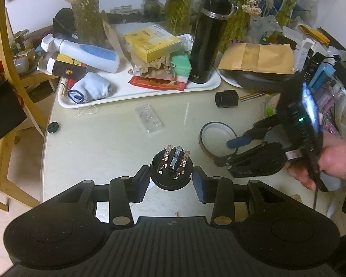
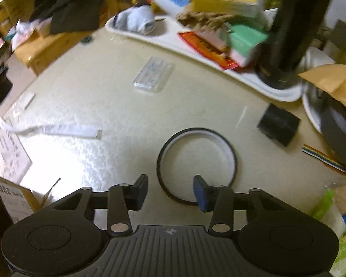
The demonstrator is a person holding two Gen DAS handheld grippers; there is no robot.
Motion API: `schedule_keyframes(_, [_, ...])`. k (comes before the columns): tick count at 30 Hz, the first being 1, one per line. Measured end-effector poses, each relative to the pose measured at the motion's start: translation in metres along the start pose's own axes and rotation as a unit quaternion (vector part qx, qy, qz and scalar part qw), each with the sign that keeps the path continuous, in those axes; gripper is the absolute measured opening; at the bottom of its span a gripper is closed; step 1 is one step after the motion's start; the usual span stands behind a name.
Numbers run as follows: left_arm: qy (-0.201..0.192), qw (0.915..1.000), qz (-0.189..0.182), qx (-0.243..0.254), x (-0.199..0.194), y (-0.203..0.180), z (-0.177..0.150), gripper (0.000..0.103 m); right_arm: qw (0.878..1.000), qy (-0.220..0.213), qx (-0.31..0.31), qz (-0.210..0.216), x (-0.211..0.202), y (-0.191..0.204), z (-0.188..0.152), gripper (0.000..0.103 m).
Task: Organize rigid objects
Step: 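Lift the plug with the left gripper while the right reaches toward the black-rimmed ring, then lower the right gripper over the black-rimmed ring and close on it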
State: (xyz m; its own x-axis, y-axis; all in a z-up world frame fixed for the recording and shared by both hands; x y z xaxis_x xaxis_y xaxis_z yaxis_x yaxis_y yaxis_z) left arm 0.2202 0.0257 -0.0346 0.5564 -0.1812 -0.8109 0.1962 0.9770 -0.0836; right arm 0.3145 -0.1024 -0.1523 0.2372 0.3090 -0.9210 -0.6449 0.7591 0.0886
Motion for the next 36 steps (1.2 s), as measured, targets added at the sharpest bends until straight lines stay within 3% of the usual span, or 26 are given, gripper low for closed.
schedule_keyframes(2, [0.001, 1.0, -0.001, 0.002, 0.0, -0.001, 0.0, 0.04, 1.0, 0.015, -0.007, -0.004, 0.008, 0.002, -0.003, 0.025])
schedule_keyframes(4, [0.001, 1.0, -0.001, 0.005, 0.0, -0.001, -0.001, 0.04, 1.0, 0.014, 0.0, -0.004, 0.007, 0.002, -0.004, 0.022])
schedule_keyframes(7, [0.002, 1.0, 0.001, 0.007, 0.001, -0.002, -0.001, 0.04, 0.999, 0.026, 0.028, -0.009, 0.007, 0.0, -0.004, 0.009])
schedule_keyframes(15, [0.003, 0.9999, 0.002, 0.013, 0.002, -0.003, -0.003, 0.04, 0.993, 0.039, 0.113, 0.022, 0.008, -0.009, -0.003, 0.01])
schedule_keyframes(18, [0.004, 0.9999, 0.003, 0.012, 0.003, -0.003, -0.002, 0.04, 0.992, 0.039, 0.11, 0.039, 0.007, -0.009, -0.002, 0.02])
schedule_keyframes(19, [0.004, 0.9999, 0.002, 0.011, 0.003, -0.003, -0.002, 0.04, 0.993, 0.04, 0.106, 0.036, 0.006, -0.01, -0.002, 0.038])
schedule_keyframes(20, [0.003, 0.9999, 0.001, 0.011, 0.003, -0.003, -0.002, 0.04, 0.994, 0.038, 0.102, 0.027, 0.004, -0.012, -0.001, 0.07])
schedule_keyframes(22, [0.002, 0.9999, 0.0, 0.011, 0.003, -0.003, -0.001, 0.04, 0.995, 0.023, 0.096, 0.004, -0.001, -0.018, 0.001, 0.099])
schedule_keyframes(26, [0.002, 0.9999, 0.0, 0.013, 0.003, -0.004, -0.001, 0.04, 0.994, 0.013, 0.103, -0.018, -0.005, -0.034, 0.001, 0.103])
schedule_keyframes(36, [0.002, 0.9999, -0.001, 0.016, 0.004, -0.005, -0.001, 0.04, 0.995, 0.024, 0.094, -0.012, 0.014, -0.042, -0.013, 0.103])
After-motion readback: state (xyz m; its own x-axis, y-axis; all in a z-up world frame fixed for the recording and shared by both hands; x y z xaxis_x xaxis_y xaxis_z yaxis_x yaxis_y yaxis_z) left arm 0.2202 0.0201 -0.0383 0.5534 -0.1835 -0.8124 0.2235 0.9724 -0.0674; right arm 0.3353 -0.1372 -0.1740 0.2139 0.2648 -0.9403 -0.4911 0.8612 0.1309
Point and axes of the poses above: each gripper's, at about its wrist camera, not at the fingertips, and x roughly the way its jaws point, y to its left, z to its top, the point moved 6 cm from there along x, roughly the way its jaws point, and after that the axes turned 2 degrees about y, right-handed, at the moved point
